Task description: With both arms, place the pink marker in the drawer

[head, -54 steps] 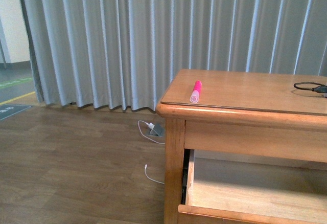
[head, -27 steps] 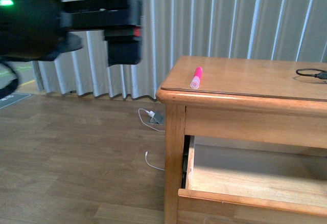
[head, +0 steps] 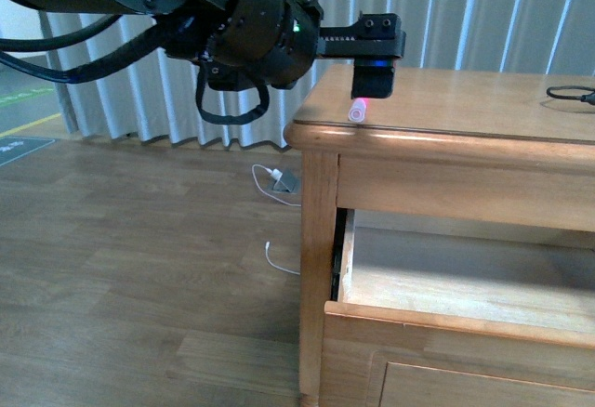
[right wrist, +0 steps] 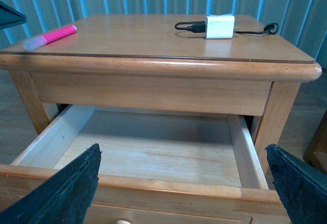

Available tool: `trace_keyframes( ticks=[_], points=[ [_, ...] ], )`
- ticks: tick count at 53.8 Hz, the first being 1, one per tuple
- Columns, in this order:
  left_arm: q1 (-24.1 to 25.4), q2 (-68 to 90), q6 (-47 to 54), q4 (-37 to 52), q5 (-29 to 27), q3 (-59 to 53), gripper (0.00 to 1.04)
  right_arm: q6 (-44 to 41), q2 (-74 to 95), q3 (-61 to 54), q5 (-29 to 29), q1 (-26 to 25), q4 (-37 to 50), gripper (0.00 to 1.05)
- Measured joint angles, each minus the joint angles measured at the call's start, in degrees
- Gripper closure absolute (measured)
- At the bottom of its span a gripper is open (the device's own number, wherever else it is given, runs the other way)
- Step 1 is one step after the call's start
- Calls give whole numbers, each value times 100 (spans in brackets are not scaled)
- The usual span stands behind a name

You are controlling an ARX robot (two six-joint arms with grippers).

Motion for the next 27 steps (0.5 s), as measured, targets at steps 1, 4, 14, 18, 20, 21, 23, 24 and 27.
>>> trace_keyframes(
  ticks=[1, 4, 14, 18, 20, 21, 23, 24, 27],
  points=[
    [-7, 28, 0, -31, -9, 37, 6, 0, 0, 0, 0, 0, 0, 8],
    [-44, 190, -2, -133, -37, 254, 6, 0, 0, 0, 0, 0, 0, 8],
    [-149, 560, 9, -391, 7, 702, 6, 0, 0, 0, 0, 0, 0, 8],
    [-184, 634, 92, -568, 59, 813, 6, 0, 0, 0, 0, 0, 0, 8],
    [-188, 647, 98, -603, 61, 852, 6, 0, 0, 0, 0, 0, 0, 8],
    [-188, 654, 105, -627, 63, 870, 6, 0, 0, 0, 0, 0, 0, 8],
    [-192, 671, 116, -667, 61, 901, 6, 2, 0, 0, 0, 0, 0, 8],
    [-197, 684, 125, -680, 63, 922, 6, 0, 0, 0, 0, 0, 0, 8],
    [-201, 708, 164, -717, 90, 964, 6, 0, 0, 0, -2, 0, 0, 8]
  ],
)
